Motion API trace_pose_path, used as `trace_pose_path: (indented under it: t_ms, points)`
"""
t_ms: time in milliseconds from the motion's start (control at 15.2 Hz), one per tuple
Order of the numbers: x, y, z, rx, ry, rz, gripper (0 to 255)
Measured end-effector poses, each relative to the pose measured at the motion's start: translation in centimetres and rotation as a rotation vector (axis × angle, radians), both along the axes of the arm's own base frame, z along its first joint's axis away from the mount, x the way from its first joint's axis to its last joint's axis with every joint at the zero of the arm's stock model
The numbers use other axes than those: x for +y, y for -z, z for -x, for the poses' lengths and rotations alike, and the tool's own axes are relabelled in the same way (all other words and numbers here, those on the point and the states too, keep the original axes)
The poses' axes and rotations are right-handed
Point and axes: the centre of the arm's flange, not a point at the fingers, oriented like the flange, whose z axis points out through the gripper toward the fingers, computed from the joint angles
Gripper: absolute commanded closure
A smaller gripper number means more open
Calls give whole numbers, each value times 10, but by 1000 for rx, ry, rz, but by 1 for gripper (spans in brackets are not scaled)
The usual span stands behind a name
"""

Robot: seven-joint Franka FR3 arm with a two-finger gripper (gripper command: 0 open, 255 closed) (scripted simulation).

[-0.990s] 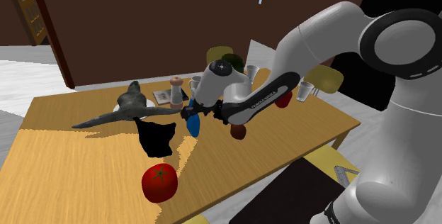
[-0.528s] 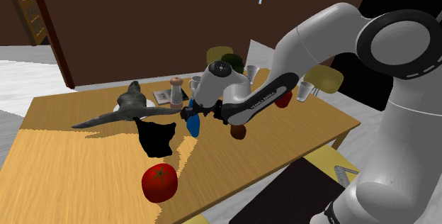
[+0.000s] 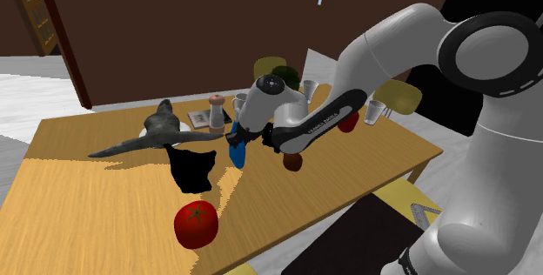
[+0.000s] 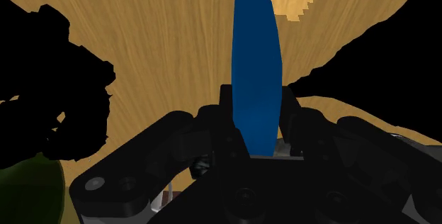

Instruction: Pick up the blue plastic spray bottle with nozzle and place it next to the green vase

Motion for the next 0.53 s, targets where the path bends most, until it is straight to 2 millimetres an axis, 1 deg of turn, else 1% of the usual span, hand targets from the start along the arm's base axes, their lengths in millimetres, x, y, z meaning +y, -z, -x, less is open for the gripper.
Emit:
trace_pose_path:
  t_ms: [198, 528]
  points:
    - [0, -3, 0, 0, 0, 0, 255]
    - [0, -26, 0, 0, 0, 0, 255]
